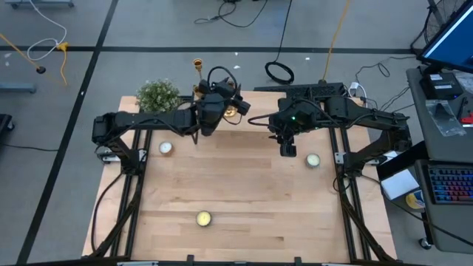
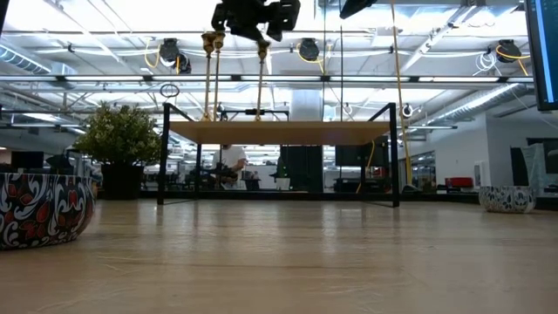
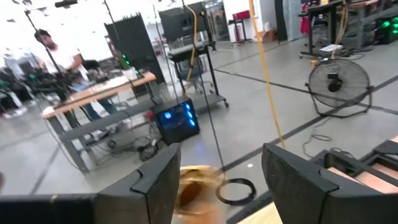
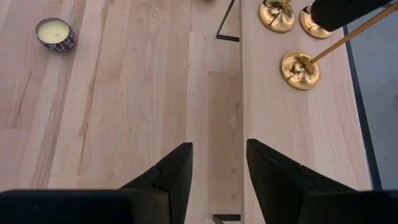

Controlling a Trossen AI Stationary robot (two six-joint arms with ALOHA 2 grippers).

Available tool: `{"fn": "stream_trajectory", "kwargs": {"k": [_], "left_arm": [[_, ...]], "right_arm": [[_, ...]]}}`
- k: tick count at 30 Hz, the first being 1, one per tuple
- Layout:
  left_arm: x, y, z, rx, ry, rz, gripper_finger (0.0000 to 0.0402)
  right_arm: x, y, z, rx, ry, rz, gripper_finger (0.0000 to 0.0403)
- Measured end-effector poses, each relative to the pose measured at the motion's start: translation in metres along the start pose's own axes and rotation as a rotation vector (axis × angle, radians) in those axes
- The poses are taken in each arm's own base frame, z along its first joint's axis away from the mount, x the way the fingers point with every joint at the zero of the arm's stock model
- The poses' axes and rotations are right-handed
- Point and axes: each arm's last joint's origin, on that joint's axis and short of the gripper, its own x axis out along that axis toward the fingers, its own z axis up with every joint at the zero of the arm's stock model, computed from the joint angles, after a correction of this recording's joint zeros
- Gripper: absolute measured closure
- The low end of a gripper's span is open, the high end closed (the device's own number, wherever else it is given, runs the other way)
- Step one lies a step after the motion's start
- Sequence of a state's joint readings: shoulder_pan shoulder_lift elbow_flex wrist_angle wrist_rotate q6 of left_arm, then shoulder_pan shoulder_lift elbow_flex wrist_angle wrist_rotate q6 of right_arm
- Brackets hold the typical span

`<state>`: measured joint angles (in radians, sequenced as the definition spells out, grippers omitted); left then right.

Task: Pick & Place candle stick holders
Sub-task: Put the gold candle holder on the shelf

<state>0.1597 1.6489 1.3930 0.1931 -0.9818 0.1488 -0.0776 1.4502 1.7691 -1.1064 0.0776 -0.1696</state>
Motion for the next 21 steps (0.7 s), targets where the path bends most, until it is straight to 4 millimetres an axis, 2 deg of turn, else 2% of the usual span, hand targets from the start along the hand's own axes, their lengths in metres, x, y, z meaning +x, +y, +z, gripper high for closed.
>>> {"fn": "stream_trajectory", "kwargs": {"k": [14, 21], "left_arm": [[-0.014, -0.002, 0.018, 0.046, -0.086, 0.094, 0.0176], [-0.040, 0.000, 0.043, 0.028, -0.210, 0.097, 0.0176]], "right_arm": [[0.000, 0.000, 0.000, 0.000, -0.004, -0.001, 0.0259], [0.000, 0.000, 0.000, -0.004, -0.004, -0.001, 0.0259]]}}
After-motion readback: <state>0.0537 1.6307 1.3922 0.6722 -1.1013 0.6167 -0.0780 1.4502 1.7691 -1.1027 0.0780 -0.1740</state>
